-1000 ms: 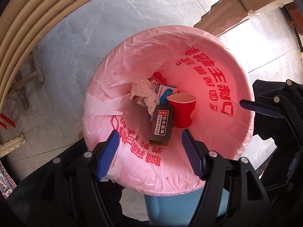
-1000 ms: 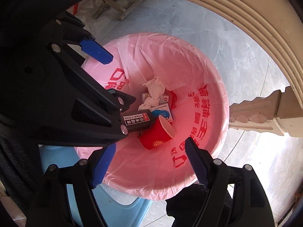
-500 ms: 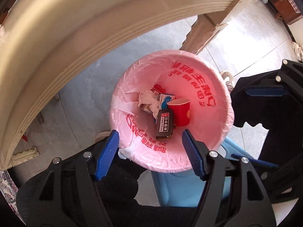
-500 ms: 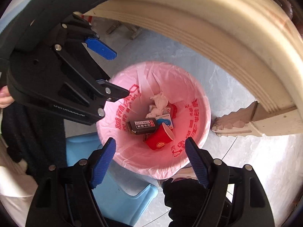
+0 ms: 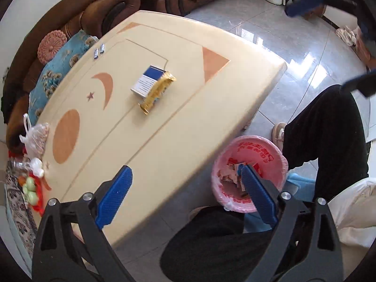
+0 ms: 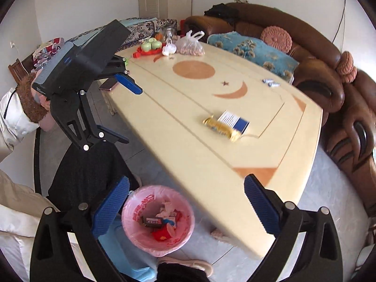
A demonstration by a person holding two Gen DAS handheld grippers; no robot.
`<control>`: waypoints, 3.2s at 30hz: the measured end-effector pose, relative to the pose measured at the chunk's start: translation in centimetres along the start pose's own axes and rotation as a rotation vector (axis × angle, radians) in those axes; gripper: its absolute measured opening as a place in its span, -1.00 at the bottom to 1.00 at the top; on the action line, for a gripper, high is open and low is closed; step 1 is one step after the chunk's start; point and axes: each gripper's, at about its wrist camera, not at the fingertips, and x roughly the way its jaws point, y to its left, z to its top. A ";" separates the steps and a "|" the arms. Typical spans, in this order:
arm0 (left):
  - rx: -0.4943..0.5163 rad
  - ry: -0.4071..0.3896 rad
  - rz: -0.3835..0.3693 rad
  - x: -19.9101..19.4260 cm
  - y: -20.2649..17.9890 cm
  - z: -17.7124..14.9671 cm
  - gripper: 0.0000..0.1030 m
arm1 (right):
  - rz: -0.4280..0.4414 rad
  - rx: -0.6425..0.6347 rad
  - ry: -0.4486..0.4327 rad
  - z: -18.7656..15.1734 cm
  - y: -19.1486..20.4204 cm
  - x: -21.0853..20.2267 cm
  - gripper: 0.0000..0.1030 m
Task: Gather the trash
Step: 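Raise both tools from the bin and move them over the table, then close the left tool on the yellow snack wrapper while the right tool grasps the blue-white card box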
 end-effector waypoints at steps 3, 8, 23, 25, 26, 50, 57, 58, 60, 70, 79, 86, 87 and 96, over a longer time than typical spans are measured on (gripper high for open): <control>0.083 0.003 0.009 -0.9 1.5 1.8 0.78 | -0.024 -0.057 -0.019 3.3 -2.3 -1.6 0.86; 0.214 0.023 -0.007 -0.3 2.8 4.3 0.78 | -0.056 -0.152 -0.004 7.5 -5.3 -1.8 0.86; 0.286 0.118 -0.192 10.1 6.5 9.3 0.78 | 0.001 -0.168 0.113 12.9 -14.8 9.9 0.86; 0.280 0.136 -0.206 11.8 7.1 9.5 0.78 | 0.019 -0.162 0.147 12.5 -15.8 12.2 0.86; 0.273 0.145 -0.219 12.6 7.4 9.7 0.78 | 0.022 -0.162 0.161 12.2 -16.1 13.4 0.86; 0.196 0.190 -0.421 22.2 9.0 10.4 0.64 | 0.201 -0.332 0.362 8.5 -14.6 30.9 0.75; 0.163 0.162 -0.436 22.0 9.6 10.5 0.63 | 0.265 -0.286 0.342 8.3 -14.2 31.7 0.64; 0.153 0.157 -0.440 22.0 9.8 10.6 0.62 | 0.275 -0.273 0.344 8.2 -14.2 32.0 0.62; 0.147 0.146 -0.426 22.0 10.0 10.6 0.55 | 0.283 -0.255 0.337 8.0 -14.1 32.1 0.58; 0.111 0.120 -0.313 21.8 9.6 10.5 0.13 | 0.170 -0.178 0.289 7.1 -12.9 31.5 0.50; 0.080 0.131 -0.298 21.3 8.7 10.4 -0.12 | 0.048 -0.048 0.282 6.0 -12.3 30.5 0.44; 0.026 0.129 -0.314 20.8 7.6 9.5 -0.38 | 0.005 0.058 0.301 5.7 -12.1 30.1 0.43; 0.030 0.128 -0.301 20.7 6.9 9.4 -0.39 | -0.006 0.075 0.304 5.5 -11.9 29.8 0.43; -0.161 0.127 -0.245 20.6 5.5 7.8 -0.44 | -0.069 0.223 0.290 4.0 -13.1 27.1 0.43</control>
